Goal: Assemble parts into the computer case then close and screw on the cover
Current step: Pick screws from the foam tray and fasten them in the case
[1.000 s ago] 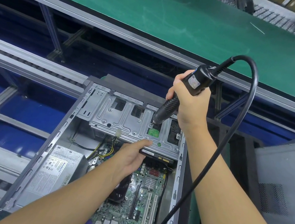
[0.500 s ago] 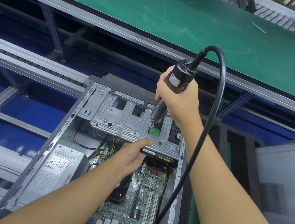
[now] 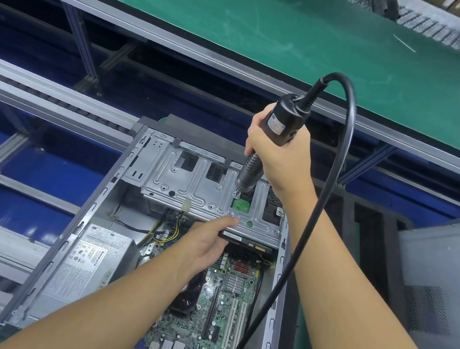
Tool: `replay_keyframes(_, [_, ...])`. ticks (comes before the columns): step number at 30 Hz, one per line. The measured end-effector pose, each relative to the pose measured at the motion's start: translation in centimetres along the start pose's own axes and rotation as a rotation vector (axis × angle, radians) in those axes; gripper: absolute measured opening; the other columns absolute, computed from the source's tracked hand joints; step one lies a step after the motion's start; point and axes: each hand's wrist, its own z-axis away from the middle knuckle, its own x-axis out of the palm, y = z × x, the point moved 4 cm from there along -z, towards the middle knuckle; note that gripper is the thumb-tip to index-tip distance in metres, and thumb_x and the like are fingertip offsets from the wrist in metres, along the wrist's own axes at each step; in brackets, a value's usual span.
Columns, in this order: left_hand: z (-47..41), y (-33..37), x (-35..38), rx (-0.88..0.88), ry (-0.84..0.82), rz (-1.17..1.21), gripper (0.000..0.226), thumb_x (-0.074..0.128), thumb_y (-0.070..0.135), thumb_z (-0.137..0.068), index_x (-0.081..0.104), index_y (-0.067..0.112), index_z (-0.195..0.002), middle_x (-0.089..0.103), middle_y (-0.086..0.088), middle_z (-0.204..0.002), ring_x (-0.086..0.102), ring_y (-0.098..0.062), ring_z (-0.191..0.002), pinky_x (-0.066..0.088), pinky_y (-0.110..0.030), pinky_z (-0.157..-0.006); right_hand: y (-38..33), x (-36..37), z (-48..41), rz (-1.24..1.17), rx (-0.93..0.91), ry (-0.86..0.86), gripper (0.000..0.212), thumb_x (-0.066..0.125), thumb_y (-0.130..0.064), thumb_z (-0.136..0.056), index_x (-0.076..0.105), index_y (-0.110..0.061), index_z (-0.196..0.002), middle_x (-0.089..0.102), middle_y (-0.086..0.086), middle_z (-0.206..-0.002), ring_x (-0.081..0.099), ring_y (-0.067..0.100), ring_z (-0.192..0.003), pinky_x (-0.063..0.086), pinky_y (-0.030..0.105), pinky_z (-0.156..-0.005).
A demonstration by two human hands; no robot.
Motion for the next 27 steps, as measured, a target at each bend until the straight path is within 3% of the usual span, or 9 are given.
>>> replay_keyframes(7, [0.0,0.1,0.1,0.006,0.002,0.002,0.013,0.066,-0.005,-0.086,0.066,-0.004,-0.099,0.074,-0.017,-0.09,0.073,-0.023,-0.075,0.058,-0.027,-0.06,0.3,0.1,-0.1,-0.009,0.016,-0.007,0.005,0.062,-0.008,-0.083,0.057,-0.008,-0.086,0.06,0.007,-0.074,0.06,0.023,-0.063,0.057,0.051,-0.07])
replay_keyframes(15, [-0.1,0.0,-0.3,-0.002,0.01,-0.024,0.031,0.074,0.0,-0.079,0.064,-0.007,-0.108,0.074,-0.02,-0.101,0.074,-0.025,-0.084,0.058,-0.026,-0.061,0.4,-1.1,0.6,-0.072,-0.02,0.052,0.009,0.061,0.004,-0.085,0.057,0.008,-0.092,0.061,0.015,-0.075,0.06,0.025,-0.063,0.057,0.044,-0.07])
replay_keyframes(18, [0.1,0.1,-0.2,0.018,-0.008,-0.064,0.051,0.08,0.009,-0.07,0.06,-0.008,-0.114,0.076,-0.013,-0.098,0.075,-0.017,-0.084,0.058,-0.024,-0.061,-0.6,-1.7,1.1,-0.102,-0.081,0.085,0.01,0.061,0.003,-0.083,0.061,-0.007,-0.087,0.061,0.008,-0.07,0.058,0.024,-0.061,0.055,0.043,-0.066])
replay_keyframes(21, [0.8,0.0,-0.7,0.013,0.021,-0.246,0.106,0.089,0.031,-0.064,0.032,-0.01,-0.143,0.051,-0.02,-0.142,0.062,-0.024,-0.118,0.049,-0.039,-0.103,-3.1,-2.6,0.6,-0.183,-0.206,0.087,0.035,0.062,0.0,-0.082,0.064,-0.035,-0.081,0.061,-0.002,-0.072,0.056,0.026,-0.057,0.051,0.038,-0.064])
replay_keyframes(22, [1.3,-0.2,-0.9,-0.015,0.032,-0.331,0.117,0.089,0.039,-0.062,0.023,-0.005,-0.148,0.047,-0.018,-0.144,0.06,-0.023,-0.115,0.046,-0.041,-0.106,-3.8,-3.0,0.4,-0.188,-0.234,0.08,0.037,0.062,-0.001,-0.083,0.064,-0.038,-0.081,0.061,-0.003,-0.073,0.056,0.026,-0.057,0.051,0.038,-0.064])
replay_keyframes(23, [1.9,-0.6,-1.0,-0.052,0.041,-0.378,0.115,0.088,0.044,-0.062,0.026,0.0,-0.148,0.057,-0.016,-0.13,0.063,-0.016,-0.096,0.053,-0.036,-0.094,-4.4,-3.5,0.4,-0.182,-0.25,0.086,0.038,0.062,-0.001,-0.083,0.064,-0.039,-0.082,0.061,-0.003,-0.074,0.056,0.026,-0.057,0.051,0.039,-0.064])
replay_keyframes(24, [2.3,-0.9,-1.1,-0.1,0.035,-0.377,0.101,0.086,0.044,-0.063,0.037,0.003,-0.14,0.064,-0.011,-0.103,0.058,-0.011,-0.072,0.054,-0.026,-0.068,-4.7,-4.0,0.5,-0.18,-0.256,0.097,0.038,0.062,-0.002,-0.083,0.064,-0.04,-0.082,0.061,-0.003,-0.074,0.056,0.026,-0.057,0.05,0.039,-0.064])
replay_keyframes(25, [2.9,-1.2,-1.1,-0.155,0.019,-0.365,0.079,0.084,0.042,-0.069,0.047,0.004,-0.128,0.06,-0.005,-0.079,0.047,-0.008,-0.056,0.043,-0.021,-0.048,-4.8,-4.5,0.8,-0.186,-0.256,0.107,0.037,0.062,-0.003,-0.083,0.065,-0.04,-0.081,0.061,-0.003,-0.074,0.056,0.027,-0.057,0.05,0.039,-0.065])
replay_keyframes(27, [3.8,-1.8,-1.0,-0.215,-0.016,-0.463,0.034,0.073,0.035,-0.085,0.053,0.01,-0.096,0.043,0.002,-0.059,0.03,-0.009,-0.047,0.025,-0.02,-0.037,-4.7,-5.3,1.8,-0.216,-0.247,0.125,0.036,0.062,-0.004,-0.082,0.065,-0.039,-0.081,0.061,-0.003,-0.074,0.055,0.027,-0.057,0.049,0.039,-0.066])
